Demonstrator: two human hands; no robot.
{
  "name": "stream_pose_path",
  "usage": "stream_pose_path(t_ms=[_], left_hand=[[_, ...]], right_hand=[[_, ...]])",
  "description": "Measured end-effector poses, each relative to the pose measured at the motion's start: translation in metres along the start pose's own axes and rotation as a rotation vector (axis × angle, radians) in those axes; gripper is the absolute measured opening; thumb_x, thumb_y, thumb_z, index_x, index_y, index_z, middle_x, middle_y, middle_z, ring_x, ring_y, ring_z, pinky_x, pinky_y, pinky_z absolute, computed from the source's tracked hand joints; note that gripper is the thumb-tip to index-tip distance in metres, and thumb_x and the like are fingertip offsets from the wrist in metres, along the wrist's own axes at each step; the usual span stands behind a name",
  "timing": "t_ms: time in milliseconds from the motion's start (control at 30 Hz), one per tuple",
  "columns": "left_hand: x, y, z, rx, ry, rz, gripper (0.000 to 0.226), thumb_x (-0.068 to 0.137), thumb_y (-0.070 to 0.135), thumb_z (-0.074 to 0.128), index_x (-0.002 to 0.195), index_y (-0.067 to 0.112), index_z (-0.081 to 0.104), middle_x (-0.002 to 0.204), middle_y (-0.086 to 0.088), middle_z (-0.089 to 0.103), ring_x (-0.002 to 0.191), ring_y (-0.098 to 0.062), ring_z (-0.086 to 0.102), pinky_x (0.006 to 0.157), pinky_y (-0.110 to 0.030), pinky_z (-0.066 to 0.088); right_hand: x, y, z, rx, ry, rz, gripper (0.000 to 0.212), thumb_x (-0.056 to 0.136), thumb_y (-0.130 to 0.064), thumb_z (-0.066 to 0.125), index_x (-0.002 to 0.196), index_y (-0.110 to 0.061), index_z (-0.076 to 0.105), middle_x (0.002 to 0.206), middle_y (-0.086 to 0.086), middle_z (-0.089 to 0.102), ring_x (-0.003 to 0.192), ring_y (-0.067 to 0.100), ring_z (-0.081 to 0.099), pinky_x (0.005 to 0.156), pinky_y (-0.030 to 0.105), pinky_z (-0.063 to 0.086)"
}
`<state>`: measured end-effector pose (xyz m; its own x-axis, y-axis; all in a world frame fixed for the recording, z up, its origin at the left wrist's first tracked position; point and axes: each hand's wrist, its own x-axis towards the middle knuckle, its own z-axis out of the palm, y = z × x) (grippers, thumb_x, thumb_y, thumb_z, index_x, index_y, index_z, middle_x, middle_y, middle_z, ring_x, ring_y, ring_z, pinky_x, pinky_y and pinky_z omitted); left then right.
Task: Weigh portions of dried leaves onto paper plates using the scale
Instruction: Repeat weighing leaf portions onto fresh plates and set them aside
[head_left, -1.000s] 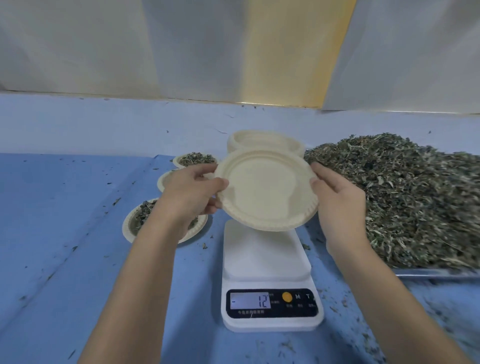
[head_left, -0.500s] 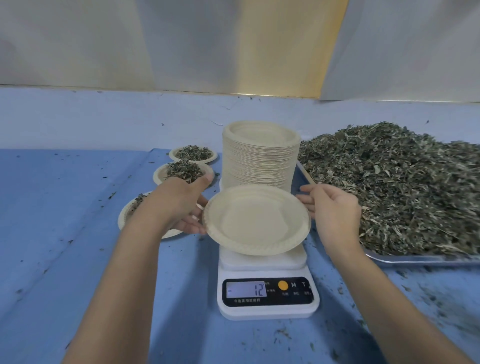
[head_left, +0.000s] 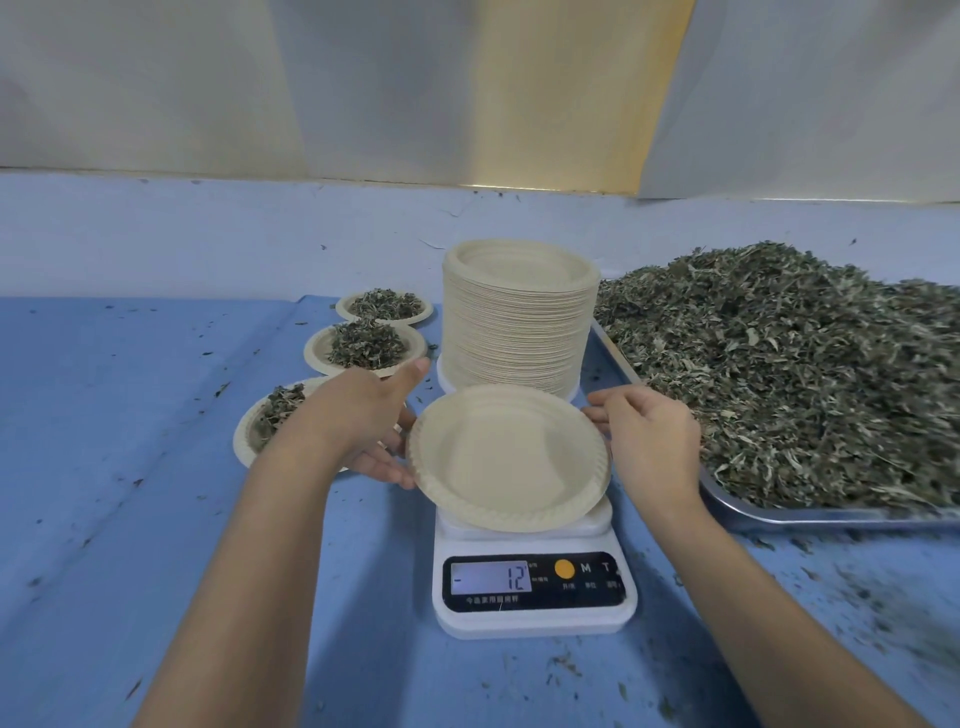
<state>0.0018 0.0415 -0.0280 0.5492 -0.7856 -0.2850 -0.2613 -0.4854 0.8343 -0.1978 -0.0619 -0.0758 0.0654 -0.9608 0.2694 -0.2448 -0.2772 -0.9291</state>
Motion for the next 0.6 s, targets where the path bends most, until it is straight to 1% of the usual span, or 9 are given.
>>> stream_pose_path(t_ms=[133,300,367,433,467,500,567,600], left_hand=[[-0.0003,0.0004,0.0009,0.005,-0.004,-0.008,0.069,0.091,0.060,0.043,0.101,-0.006,0.062,0.088,-0.024,0.066,0.049,-0.031,0.068,0.037,-0.022,0.048],[-0.0013,-0.0011,0.0021,0.006,-0.018,-0.026,0.069,0.091,0.060,0.044,0.102,-0.006,0.061,0.096,-0.027,0.066,0.050,-0.031,0.068,0.036,-0.021,0.047],[-0.0005,-0.0022,0.0017,0.002,-0.027,-0.028,0.067,0.091,0.058,0.045,0.102,-0.005,0.061,0.092,-0.026,0.067,0.051,-0.031,0.068,0.037,-0.022,0.049],[0.0006,-0.0032,0.0012,0.032,-0.039,-0.022,0.058,0.093,0.052,0.047,0.109,-0.002,0.060,0.088,-0.022,0.069,0.056,-0.031,0.069,0.044,-0.026,0.054],[0.0011,-0.0034,0.0011,0.062,-0.044,-0.010,0.050,0.095,0.047,0.048,0.113,0.001,0.059,0.088,-0.020,0.069,0.058,-0.031,0.070,0.049,-0.028,0.057],[0.0014,-0.0039,0.0010,0.073,-0.044,-0.006,0.048,0.095,0.046,0.049,0.114,0.003,0.059,0.089,-0.019,0.069,0.060,-0.031,0.071,0.052,-0.029,0.058],[0.0035,-0.0048,0.0016,0.055,-0.011,-0.025,0.057,0.092,0.056,0.046,0.098,0.001,0.061,0.092,-0.019,0.069,0.063,-0.032,0.071,0.052,-0.030,0.058],[0.0059,-0.0051,0.0025,0.079,0.026,-0.004,0.060,0.091,0.058,0.044,0.091,0.001,0.060,0.093,-0.020,0.069,0.067,-0.033,0.071,0.059,-0.033,0.060]], right_hand=[[-0.0001,0.0001,0.0003,-0.022,0.008,0.000,0.036,0.085,-0.013,0.052,0.054,-0.026,0.063,0.065,-0.013,0.070,0.071,0.015,0.068,0.075,0.045,0.055],[-0.0013,0.0012,0.0008,-0.052,0.003,0.014,0.035,0.086,-0.014,0.052,0.058,-0.030,0.063,0.066,-0.011,0.070,0.072,0.016,0.067,0.075,0.043,0.056],[-0.0013,0.0015,0.0010,-0.064,0.005,0.008,0.034,0.086,-0.015,0.052,0.059,-0.031,0.063,0.067,-0.011,0.070,0.072,0.015,0.067,0.075,0.043,0.056],[-0.0008,0.0018,0.0016,-0.075,0.002,0.006,0.033,0.087,-0.016,0.051,0.060,-0.032,0.064,0.069,-0.010,0.070,0.074,0.016,0.067,0.076,0.045,0.056],[-0.0005,0.0021,0.0020,-0.077,0.000,0.003,0.033,0.087,-0.017,0.051,0.061,-0.033,0.064,0.070,-0.009,0.070,0.076,0.017,0.067,0.076,0.046,0.055],[-0.0002,0.0025,0.0024,-0.075,0.001,-0.003,0.032,0.087,-0.017,0.051,0.062,-0.032,0.064,0.072,-0.008,0.070,0.077,0.018,0.067,0.077,0.047,0.055],[0.0011,0.0035,0.0028,-0.077,0.012,-0.024,0.029,0.089,-0.016,0.051,0.068,-0.031,0.065,0.075,-0.008,0.070,0.078,0.017,0.067,0.079,0.047,0.055],[0.0018,0.0036,0.0027,-0.077,0.021,-0.041,0.028,0.089,-0.014,0.050,0.073,-0.029,0.067,0.077,-0.009,0.070,0.078,0.016,0.067,0.080,0.047,0.055]])
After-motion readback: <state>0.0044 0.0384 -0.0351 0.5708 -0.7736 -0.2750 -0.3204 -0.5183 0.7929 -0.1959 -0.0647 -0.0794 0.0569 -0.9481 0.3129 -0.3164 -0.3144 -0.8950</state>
